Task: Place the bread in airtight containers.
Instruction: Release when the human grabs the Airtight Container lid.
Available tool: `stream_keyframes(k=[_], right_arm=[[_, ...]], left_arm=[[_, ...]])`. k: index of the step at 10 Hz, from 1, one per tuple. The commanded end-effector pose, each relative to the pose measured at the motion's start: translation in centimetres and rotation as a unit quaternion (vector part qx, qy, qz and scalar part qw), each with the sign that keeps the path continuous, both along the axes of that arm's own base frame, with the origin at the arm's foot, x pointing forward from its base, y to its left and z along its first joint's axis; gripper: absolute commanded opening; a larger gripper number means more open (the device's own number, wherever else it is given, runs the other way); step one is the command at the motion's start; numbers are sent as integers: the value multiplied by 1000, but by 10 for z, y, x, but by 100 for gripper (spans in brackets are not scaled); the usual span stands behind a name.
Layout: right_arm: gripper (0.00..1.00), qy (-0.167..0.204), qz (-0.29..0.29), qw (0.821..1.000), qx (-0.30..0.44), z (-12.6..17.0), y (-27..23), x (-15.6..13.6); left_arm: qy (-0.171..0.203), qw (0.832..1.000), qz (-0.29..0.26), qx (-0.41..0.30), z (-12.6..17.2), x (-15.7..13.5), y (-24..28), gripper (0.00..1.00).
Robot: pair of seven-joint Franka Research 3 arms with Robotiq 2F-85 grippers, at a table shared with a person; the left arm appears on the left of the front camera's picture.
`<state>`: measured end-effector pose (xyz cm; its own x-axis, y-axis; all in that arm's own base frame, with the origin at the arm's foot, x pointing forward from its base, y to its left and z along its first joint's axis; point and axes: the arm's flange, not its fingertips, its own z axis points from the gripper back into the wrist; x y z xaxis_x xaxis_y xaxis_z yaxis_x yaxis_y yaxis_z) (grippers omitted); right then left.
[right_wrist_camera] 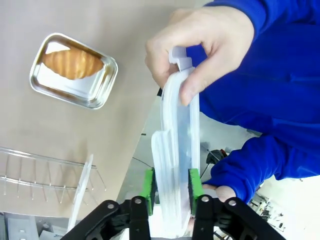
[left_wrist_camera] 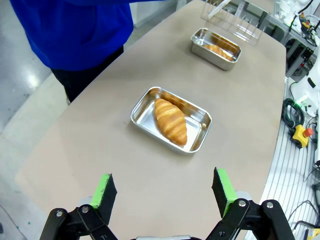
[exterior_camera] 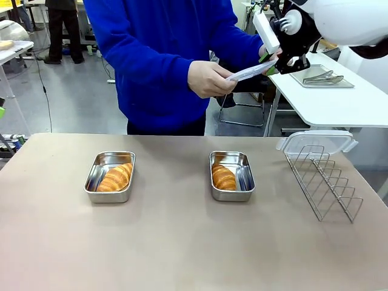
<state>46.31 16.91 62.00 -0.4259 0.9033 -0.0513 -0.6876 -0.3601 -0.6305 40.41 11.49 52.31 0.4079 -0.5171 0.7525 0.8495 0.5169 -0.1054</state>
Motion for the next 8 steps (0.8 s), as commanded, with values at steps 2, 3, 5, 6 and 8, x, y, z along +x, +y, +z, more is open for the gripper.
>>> stream_keyframes(k=[2, 3, 5, 6, 8], right_arm=[[100, 69, -107, 982, 138, 39, -27, 0], [100, 89, -133, 969, 190, 48, -47, -2], [100, 150, -165, 920, 323, 54, -108, -7], [100, 171, -206, 893, 363, 47, -146, -13], [100, 182, -252, 846, 434, 24, -210, -40]], left_arm=[[-1, 1000, -7, 5, 2, -1, 1, 100], [-1, 1000, -7, 5, 2, -1, 1, 100], [-1, 1000, -7, 5, 2, -1, 1, 100], [-1, 1000, -7, 5, 2, -1, 1, 100], [-1, 1000, -7, 5, 2, -1, 1, 100]])
